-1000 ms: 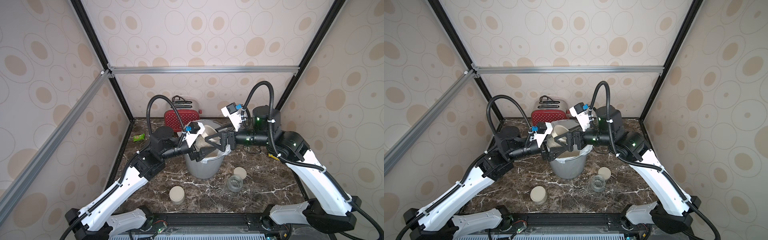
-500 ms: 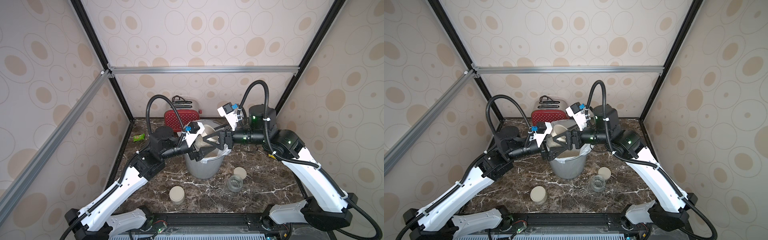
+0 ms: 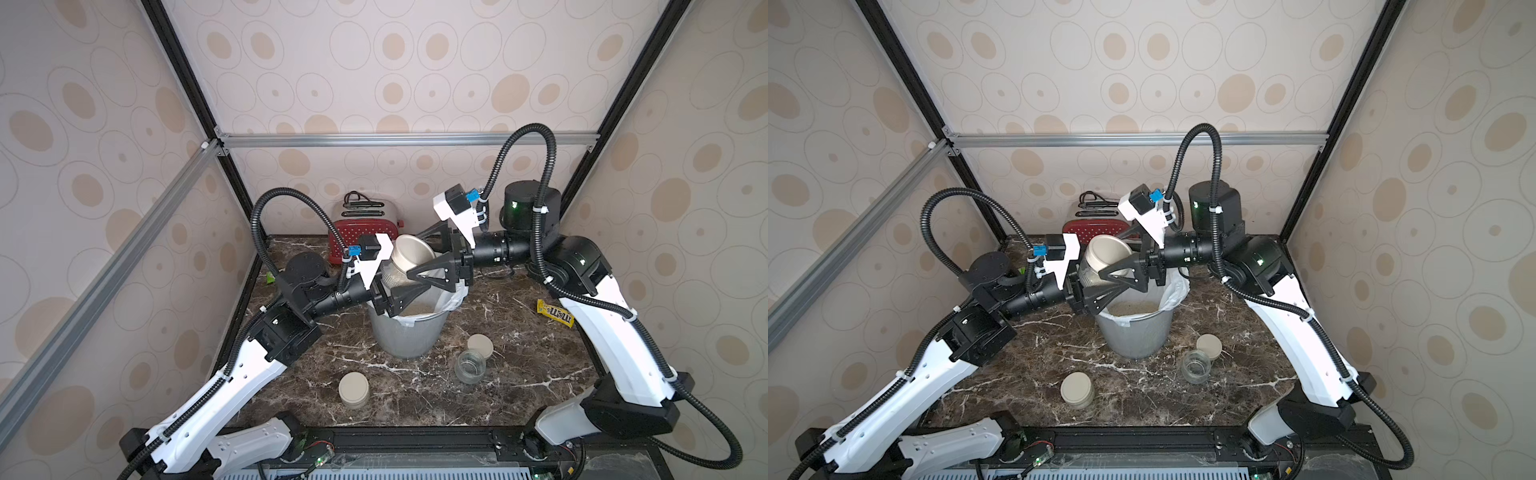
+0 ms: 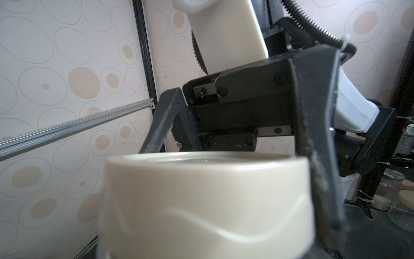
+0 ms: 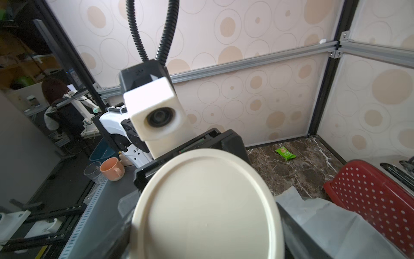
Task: Empty moldy rice from jars
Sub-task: Unscrew the lid from the jar.
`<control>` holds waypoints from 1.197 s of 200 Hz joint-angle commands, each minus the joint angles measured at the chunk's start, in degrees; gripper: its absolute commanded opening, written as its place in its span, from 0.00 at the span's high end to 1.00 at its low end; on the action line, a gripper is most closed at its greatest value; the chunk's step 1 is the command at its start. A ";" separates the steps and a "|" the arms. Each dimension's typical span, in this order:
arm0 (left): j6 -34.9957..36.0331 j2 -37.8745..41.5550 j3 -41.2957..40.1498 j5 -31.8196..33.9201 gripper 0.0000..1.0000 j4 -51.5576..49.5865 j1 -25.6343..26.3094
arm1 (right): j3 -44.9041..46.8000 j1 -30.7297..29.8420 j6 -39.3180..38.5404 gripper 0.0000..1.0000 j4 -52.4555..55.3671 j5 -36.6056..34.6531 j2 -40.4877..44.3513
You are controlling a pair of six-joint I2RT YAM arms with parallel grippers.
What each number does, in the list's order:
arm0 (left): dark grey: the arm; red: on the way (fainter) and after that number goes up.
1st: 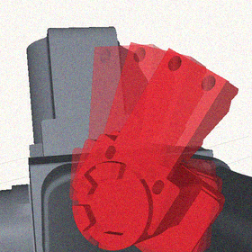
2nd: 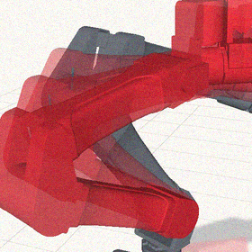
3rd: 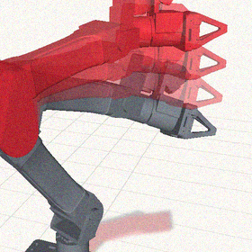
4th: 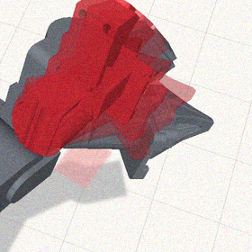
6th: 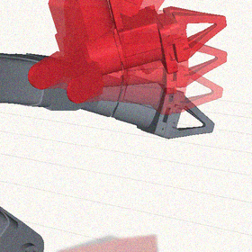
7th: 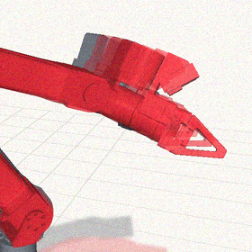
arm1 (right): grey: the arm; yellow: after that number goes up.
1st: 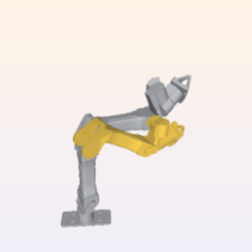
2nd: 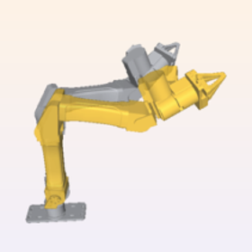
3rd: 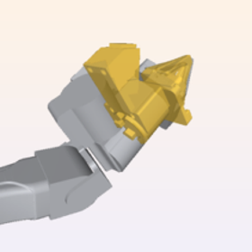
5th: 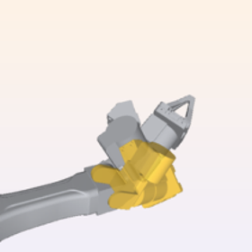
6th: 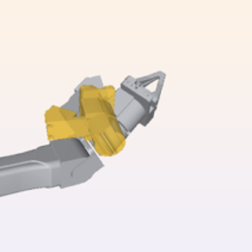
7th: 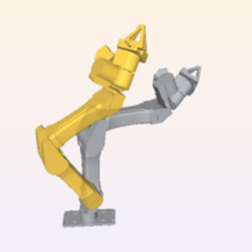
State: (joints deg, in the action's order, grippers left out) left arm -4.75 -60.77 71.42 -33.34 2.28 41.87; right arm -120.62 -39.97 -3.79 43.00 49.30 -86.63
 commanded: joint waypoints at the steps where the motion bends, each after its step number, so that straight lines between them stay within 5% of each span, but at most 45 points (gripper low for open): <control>1: -3.29 -1.27 0.48 -4.94 0.58 3.49 0.69 | -3.34 -1.20 -6.70 0.45 1.02 12.33 -1.78; 239: -3.51 0.49 -1.06 -3.44 0.58 4.20 0.67 | -0.37 6.24 -3.45 0.53 -5.56 13.73 2.17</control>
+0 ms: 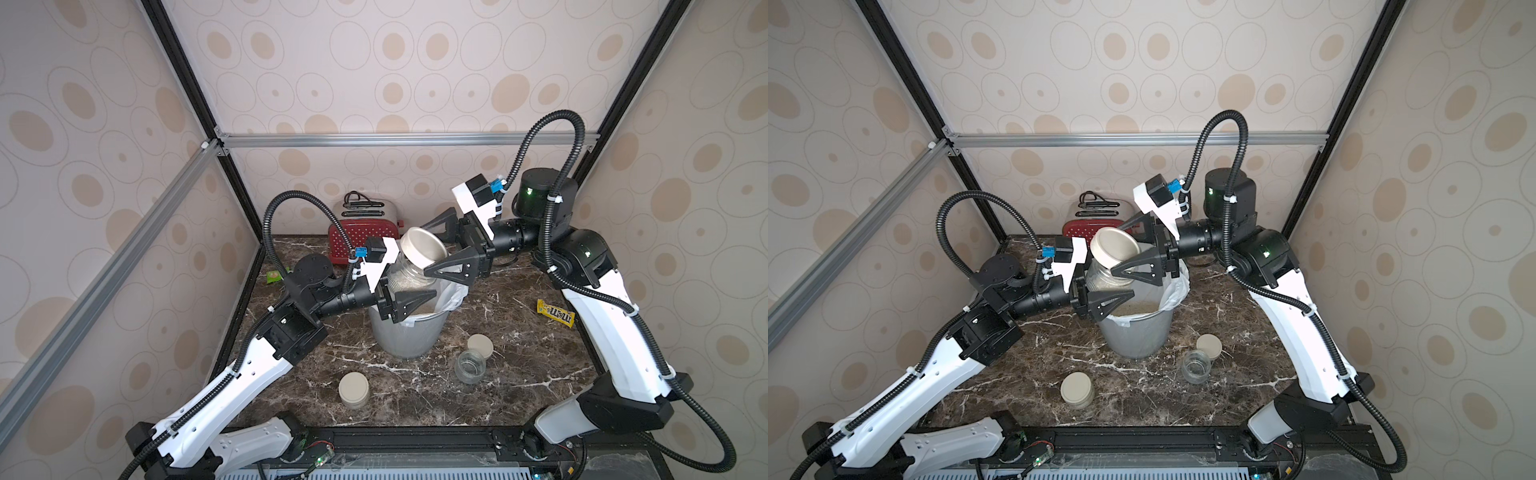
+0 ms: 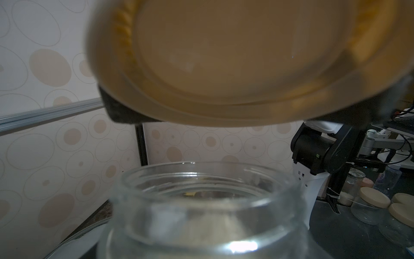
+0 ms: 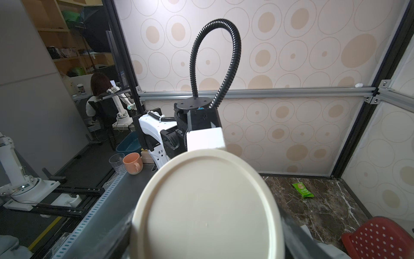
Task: Empty moldy rice from jars
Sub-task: Unscrew the lid from the jar, then place the lid at the center of the board.
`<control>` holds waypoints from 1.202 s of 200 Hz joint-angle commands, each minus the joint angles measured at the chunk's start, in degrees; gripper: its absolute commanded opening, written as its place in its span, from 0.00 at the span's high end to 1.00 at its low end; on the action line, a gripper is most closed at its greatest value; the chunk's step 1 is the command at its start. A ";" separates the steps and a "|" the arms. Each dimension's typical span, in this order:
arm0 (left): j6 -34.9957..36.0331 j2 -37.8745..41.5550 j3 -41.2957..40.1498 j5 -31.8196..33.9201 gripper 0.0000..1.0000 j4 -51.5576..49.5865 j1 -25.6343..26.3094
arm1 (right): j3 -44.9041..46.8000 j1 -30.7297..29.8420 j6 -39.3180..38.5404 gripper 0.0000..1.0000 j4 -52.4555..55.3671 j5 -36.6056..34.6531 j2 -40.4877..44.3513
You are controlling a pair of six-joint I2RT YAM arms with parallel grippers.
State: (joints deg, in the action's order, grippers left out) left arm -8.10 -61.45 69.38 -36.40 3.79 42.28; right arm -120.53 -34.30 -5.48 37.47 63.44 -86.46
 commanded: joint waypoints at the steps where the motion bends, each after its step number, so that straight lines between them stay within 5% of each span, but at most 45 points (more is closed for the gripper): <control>1: -0.21 1.16 0.95 -0.36 0.58 2.66 0.26 | -0.43 0.61 -1.84 0.53 0.06 -0.55 2.04; 105: 3.86 8.30 0.26 5.10 0.58 -2.01 0.26 | 13.93 1.44 -5.68 0.54 7.45 -18.06 15.31; 181: 7.33 11.13 2.21 8.17 0.58 -6.91 0.28 | 32.95 1.28 1.13 0.55 4.45 -26.19 23.56; 240: 7.24 11.27 2.55 8.88 0.58 -6.78 0.32 | 45.07 -10.69 3.70 0.54 1.92 -37.72 27.04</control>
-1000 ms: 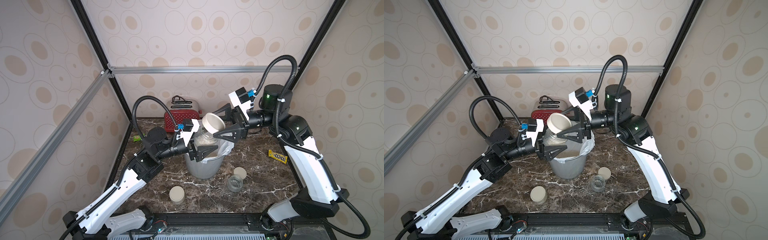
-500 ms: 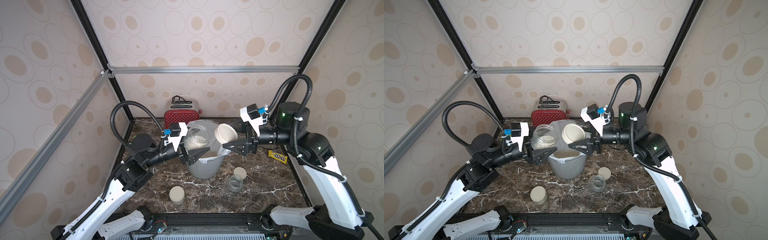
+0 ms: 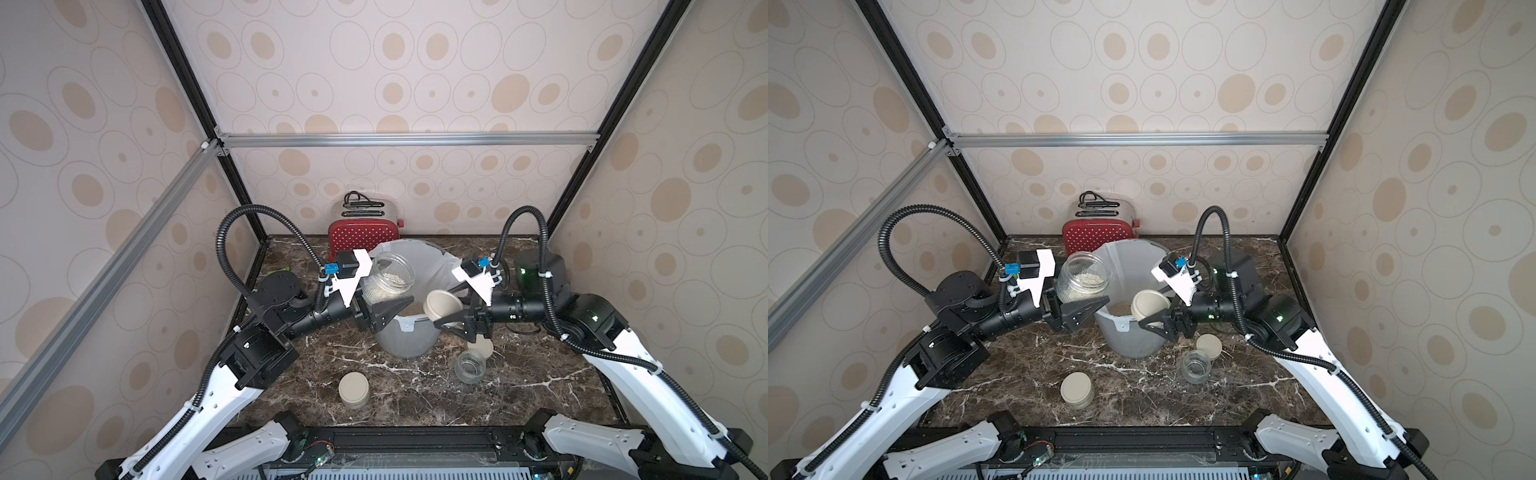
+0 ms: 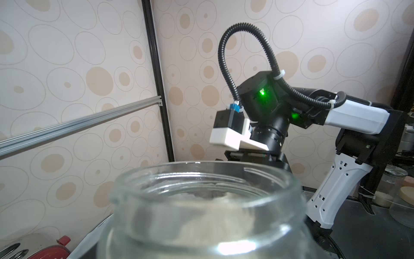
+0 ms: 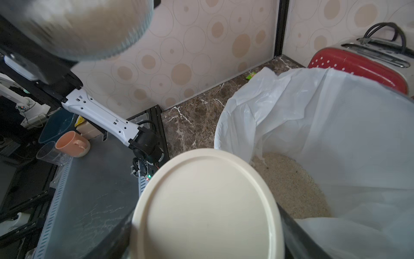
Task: Empty moldy rice from jars
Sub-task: Place the lid at the center of the board.
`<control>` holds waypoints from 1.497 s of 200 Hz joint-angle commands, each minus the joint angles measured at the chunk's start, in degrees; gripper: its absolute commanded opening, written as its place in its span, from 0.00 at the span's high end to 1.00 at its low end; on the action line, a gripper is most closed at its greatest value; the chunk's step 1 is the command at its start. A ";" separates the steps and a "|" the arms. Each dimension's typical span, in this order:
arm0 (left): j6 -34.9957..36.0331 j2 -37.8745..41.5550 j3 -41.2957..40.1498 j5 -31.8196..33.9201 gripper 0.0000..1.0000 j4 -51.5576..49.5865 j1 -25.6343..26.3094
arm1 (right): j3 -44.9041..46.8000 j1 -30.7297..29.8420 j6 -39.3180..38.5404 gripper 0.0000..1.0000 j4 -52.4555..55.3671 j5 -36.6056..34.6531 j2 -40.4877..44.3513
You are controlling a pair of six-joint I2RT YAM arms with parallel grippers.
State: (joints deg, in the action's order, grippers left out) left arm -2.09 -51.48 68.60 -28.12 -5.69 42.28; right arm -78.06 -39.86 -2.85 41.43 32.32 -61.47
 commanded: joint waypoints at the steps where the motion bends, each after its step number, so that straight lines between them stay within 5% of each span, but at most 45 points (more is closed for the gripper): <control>1: 1.22 1.30 3.36 0.56 0.58 2.71 0.33 | 2.76 -5.36 1.13 0.54 -2.09 -6.80 2.06; 184: 1.91 2.44 3.82 2.64 0.57 1.76 0.29 | 23.14 -29.81 8.91 0.55 -13.08 -30.17 -6.72; 299: 2.53 3.52 3.15 3.68 0.57 0.47 0.26 | 36.62 -33.51 17.53 0.56 -28.46 -44.70 -18.64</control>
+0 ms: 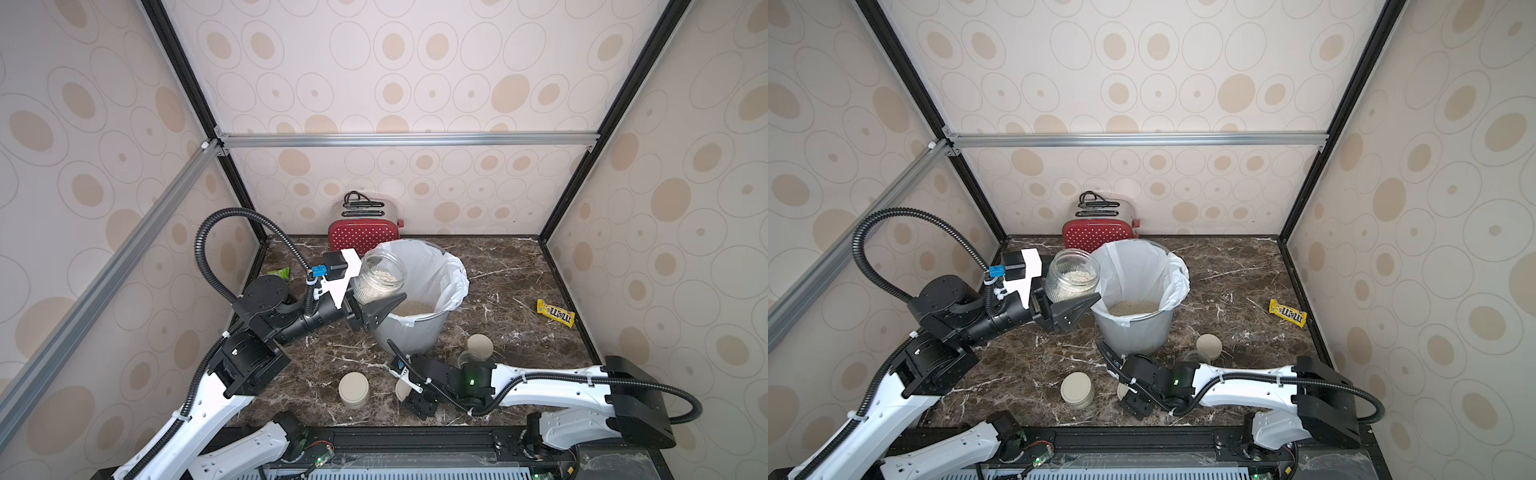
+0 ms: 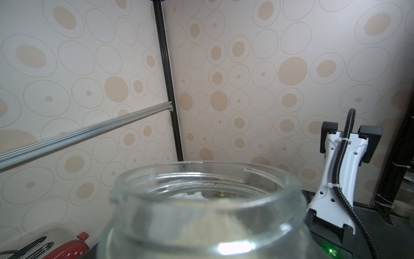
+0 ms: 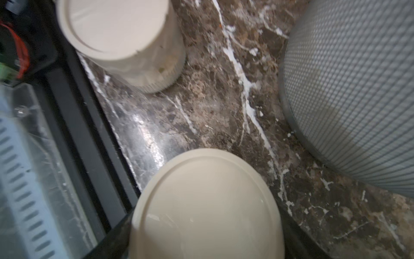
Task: Empty moldy rice from jars
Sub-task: Place the lid at the center of the board.
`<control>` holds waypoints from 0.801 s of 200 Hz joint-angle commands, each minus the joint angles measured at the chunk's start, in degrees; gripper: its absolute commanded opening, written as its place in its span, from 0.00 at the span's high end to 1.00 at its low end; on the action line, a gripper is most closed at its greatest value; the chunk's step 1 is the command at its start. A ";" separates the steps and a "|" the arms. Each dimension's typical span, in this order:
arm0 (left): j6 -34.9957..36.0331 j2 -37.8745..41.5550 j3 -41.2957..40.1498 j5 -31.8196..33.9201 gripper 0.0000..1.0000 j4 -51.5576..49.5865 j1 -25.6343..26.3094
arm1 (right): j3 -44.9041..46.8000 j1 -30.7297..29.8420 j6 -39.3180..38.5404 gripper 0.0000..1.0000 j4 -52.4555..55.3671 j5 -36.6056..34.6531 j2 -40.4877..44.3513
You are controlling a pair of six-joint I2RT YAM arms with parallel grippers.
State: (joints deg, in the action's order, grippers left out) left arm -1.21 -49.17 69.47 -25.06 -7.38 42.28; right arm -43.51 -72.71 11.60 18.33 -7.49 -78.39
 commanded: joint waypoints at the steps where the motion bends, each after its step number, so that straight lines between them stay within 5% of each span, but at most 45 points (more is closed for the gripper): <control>1: 1.65 1.19 2.31 0.62 0.57 2.13 0.26 | 2.18 -0.67 3.08 0.56 -5.43 -4.99 -1.83; 79: 1.81 0.65 2.51 0.54 0.57 1.93 0.26 | 7.70 -0.68 8.26 0.54 -11.53 -9.43 -7.51; 160: 2.26 0.13 2.72 0.80 0.57 1.32 0.27 | 9.40 -0.66 10.00 0.29 -12.49 -8.80 -9.29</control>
State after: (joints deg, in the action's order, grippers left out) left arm -0.43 -49.34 69.47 -24.29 -8.75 42.28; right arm -35.86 -72.86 20.40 3.95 -15.53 -86.13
